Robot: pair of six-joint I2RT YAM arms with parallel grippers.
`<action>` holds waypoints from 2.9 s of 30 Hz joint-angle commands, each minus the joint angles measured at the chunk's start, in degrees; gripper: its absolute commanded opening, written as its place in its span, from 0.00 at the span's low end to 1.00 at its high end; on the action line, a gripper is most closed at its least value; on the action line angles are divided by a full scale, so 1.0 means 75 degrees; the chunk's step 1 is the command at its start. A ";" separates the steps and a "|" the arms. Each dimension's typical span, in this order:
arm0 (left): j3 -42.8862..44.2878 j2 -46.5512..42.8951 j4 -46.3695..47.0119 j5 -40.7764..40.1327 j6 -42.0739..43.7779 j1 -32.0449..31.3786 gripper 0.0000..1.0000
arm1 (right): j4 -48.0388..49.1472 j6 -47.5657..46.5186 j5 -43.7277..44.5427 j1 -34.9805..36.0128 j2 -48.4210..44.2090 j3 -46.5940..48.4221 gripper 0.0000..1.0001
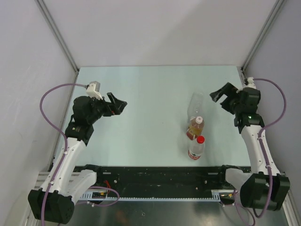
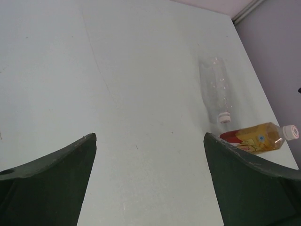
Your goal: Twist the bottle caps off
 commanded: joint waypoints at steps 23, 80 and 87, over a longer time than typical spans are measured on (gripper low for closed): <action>-0.0532 -0.0250 -0.0004 0.0623 0.0811 0.0072 0.99 | -0.5143 -0.0005 0.6656 0.7525 -0.0117 0.2812 0.99; -0.0663 -0.0028 -0.0137 0.0963 0.0817 0.0096 1.00 | -0.3816 -0.0674 0.4554 0.5485 0.0911 0.1843 0.11; -0.0516 0.0037 -0.0131 0.1088 0.0873 0.0097 0.99 | -0.3720 -0.0829 0.3630 0.5158 0.0377 0.2098 0.00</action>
